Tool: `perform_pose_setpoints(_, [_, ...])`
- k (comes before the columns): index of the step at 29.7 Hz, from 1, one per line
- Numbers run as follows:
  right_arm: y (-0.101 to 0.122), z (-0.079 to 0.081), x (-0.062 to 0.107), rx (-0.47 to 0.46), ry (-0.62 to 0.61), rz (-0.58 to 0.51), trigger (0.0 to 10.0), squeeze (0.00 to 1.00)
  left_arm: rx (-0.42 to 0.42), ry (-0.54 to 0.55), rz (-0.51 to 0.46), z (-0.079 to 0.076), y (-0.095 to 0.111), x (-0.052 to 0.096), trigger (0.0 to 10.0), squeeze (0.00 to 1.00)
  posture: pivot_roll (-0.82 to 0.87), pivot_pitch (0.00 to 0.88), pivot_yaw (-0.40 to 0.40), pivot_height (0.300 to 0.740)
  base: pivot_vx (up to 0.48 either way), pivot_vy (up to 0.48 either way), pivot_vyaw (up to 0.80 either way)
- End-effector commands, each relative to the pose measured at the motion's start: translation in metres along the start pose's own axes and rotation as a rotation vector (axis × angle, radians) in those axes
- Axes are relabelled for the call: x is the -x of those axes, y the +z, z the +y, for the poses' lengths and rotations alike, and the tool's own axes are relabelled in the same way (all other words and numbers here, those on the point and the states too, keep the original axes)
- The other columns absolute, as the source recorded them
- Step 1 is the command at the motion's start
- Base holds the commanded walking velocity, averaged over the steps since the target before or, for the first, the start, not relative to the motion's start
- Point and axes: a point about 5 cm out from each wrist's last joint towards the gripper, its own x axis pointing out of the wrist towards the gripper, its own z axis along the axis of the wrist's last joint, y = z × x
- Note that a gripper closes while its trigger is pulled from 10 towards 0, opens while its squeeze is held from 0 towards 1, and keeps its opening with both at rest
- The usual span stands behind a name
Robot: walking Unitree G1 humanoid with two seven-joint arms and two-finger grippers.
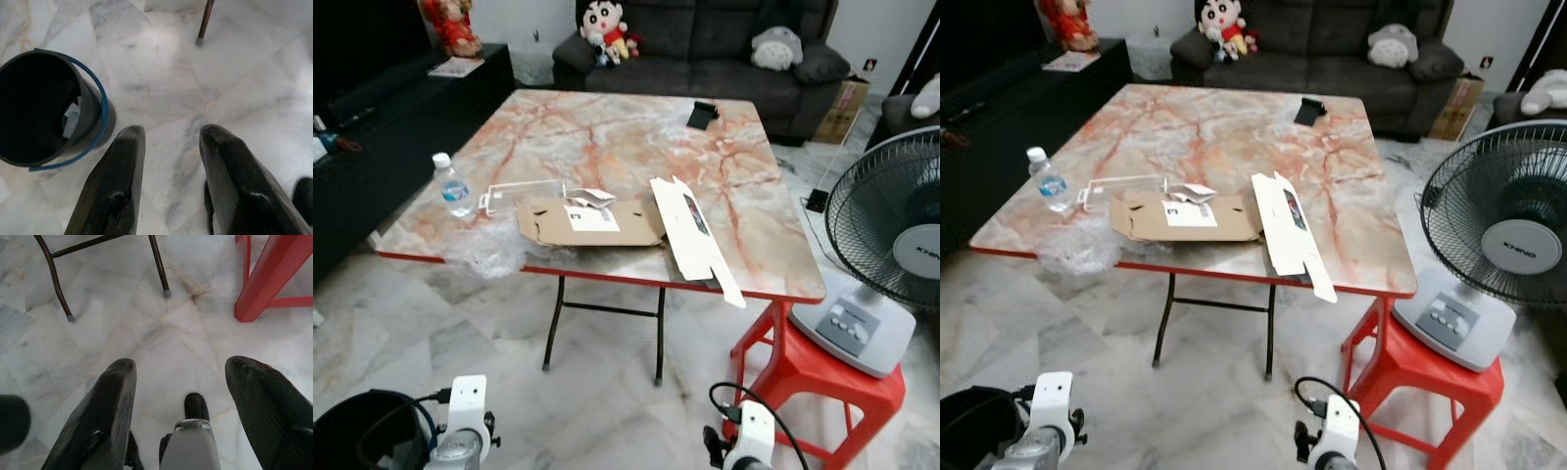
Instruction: Picking trash to rubbish bin
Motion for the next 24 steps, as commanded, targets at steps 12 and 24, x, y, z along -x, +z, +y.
perform_pose_setpoints(12, [-0.0019, 0.0003, 0.0002, 0.01, 0.002, 0.013, 10.0, 0.0, 0.016, 0.015, 0.032, 0.0035, -0.0107, 0.0019, 10.0, 0.0, 0.03, 0.011, -0.025, 0.74, 0.0, 0.0, -0.73])
perform_pose_setpoints(24, [-0.0005, -0.0005, 0.0, 0.013, 0.003, 0.013, 10.0, 0.0, 0.021, 0.015, 0.033, 0.0019, -0.011, 0.002, 10.0, 0.0, 0.03, 0.018, -0.029, 0.74, 0.0, 0.0, -0.7])
